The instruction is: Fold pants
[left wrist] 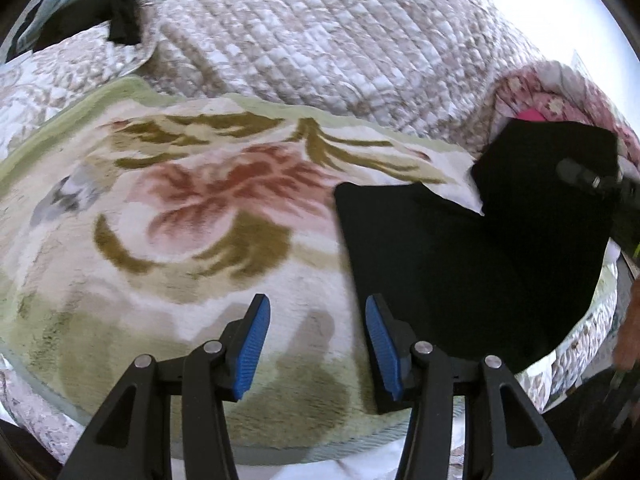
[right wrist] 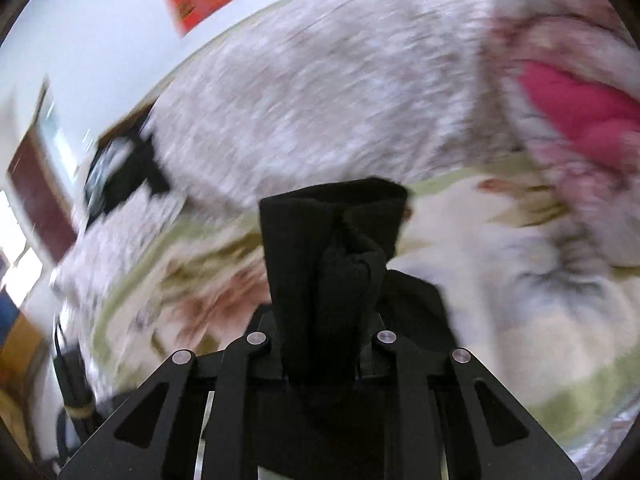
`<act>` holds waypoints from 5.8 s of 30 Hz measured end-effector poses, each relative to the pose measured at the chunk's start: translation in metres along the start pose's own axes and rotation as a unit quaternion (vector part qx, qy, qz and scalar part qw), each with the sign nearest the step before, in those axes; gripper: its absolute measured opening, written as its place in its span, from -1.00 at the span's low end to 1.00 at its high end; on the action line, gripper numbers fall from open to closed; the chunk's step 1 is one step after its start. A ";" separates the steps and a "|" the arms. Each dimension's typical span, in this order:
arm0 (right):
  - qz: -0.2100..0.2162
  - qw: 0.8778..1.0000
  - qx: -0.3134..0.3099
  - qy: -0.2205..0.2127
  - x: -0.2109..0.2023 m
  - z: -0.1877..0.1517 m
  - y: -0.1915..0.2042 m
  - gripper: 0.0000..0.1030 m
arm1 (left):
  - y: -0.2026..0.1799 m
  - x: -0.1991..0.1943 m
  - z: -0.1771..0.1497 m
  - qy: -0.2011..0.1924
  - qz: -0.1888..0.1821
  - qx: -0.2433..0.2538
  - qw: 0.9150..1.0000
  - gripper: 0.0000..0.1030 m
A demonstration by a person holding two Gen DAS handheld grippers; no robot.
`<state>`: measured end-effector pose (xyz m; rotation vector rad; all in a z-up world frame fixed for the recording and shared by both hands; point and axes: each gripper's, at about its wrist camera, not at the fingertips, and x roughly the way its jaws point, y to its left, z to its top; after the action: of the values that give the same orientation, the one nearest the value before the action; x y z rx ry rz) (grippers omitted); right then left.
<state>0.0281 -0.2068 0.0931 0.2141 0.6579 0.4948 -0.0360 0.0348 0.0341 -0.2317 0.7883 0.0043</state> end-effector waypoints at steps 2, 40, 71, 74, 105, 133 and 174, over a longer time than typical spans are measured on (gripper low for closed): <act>0.014 0.999 -0.028 0.034 0.021 -0.015 0.023 -0.61 | 0.007 -0.001 0.003 -0.002 0.004 -0.007 1.000 0.02; 0.092 0.986 -0.041 0.134 0.044 -0.066 0.049 -0.24 | 0.002 -0.017 0.019 0.000 0.029 -0.002 1.000 0.02; -0.032 0.995 0.022 0.095 0.063 0.004 -0.071 -0.24 | -0.066 0.066 0.064 0.041 -0.008 0.090 0.995 0.09; -0.037 0.994 0.026 0.100 0.068 0.004 -0.073 -0.24 | -0.064 0.070 0.066 0.041 -0.012 0.088 0.995 0.12; -0.081 0.989 0.028 0.123 0.103 0.007 -0.093 -0.66 | -0.036 0.079 0.066 0.029 -0.055 0.034 0.998 -0.67; -0.030 0.988 -0.114 0.100 0.016 -0.071 0.000 -0.18 | -0.067 0.008 -0.005 0.024 -0.057 0.108 0.992 -0.66; -0.018 0.994 -0.037 0.097 0.067 0.008 -0.052 -0.56 | -0.058 0.059 0.067 0.029 -0.021 0.101 0.994 -0.32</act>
<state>0.0983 -0.2184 0.0455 0.0848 0.8300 0.5084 0.0579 -0.0121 0.0505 -0.0559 0.8353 -0.1223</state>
